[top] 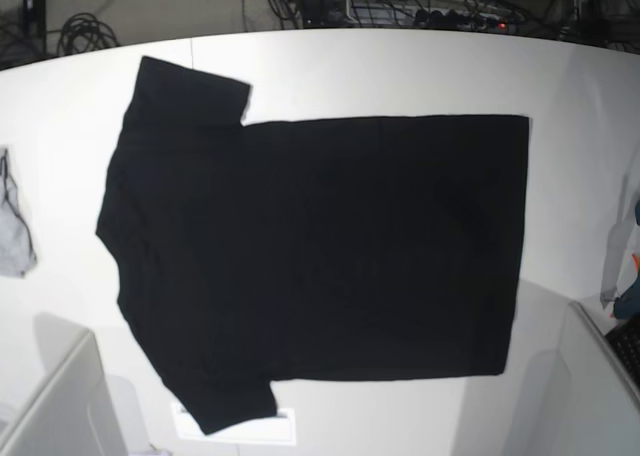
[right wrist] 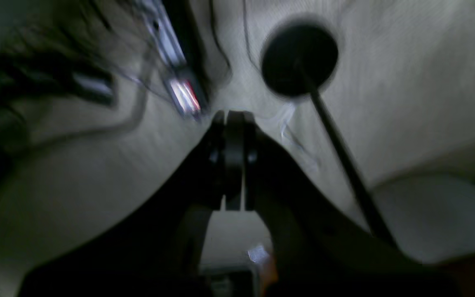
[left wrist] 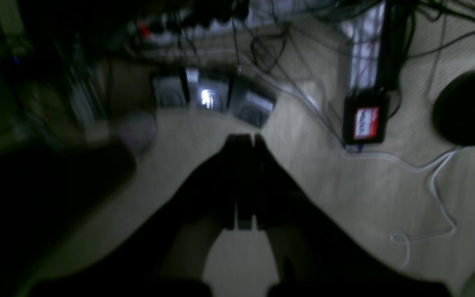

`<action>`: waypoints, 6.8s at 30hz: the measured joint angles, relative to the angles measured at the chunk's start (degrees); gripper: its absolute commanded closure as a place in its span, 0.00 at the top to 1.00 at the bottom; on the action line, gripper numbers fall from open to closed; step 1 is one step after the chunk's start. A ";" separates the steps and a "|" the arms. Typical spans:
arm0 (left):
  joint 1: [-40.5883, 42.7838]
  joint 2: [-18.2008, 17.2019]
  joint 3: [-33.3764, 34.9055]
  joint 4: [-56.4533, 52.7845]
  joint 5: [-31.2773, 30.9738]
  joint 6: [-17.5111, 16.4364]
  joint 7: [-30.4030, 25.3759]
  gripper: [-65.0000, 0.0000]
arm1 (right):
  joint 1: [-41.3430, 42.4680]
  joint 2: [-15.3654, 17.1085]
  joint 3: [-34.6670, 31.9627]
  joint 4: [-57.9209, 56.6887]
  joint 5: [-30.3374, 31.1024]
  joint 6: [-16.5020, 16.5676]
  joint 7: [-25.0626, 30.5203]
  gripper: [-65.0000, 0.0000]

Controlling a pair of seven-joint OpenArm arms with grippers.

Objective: Fold the T-shirt properly

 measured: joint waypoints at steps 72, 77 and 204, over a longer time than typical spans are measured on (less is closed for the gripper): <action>-17.44 3.43 -34.18 32.94 -43.85 -13.31 35.89 0.30 | 14.40 -7.87 34.25 29.38 17.27 25.24 -28.50 0.00; -18.75 3.50 -31.47 31.01 -45.20 -14.14 35.01 0.30 | 14.43 -7.87 34.16 29.40 17.31 25.24 -28.65 0.00; -34.01 -1.73 -44.61 21.81 -44.04 -16.44 54.62 1.00 | 29.88 -11.41 40.74 24.83 22.86 10.14 -32.85 0.59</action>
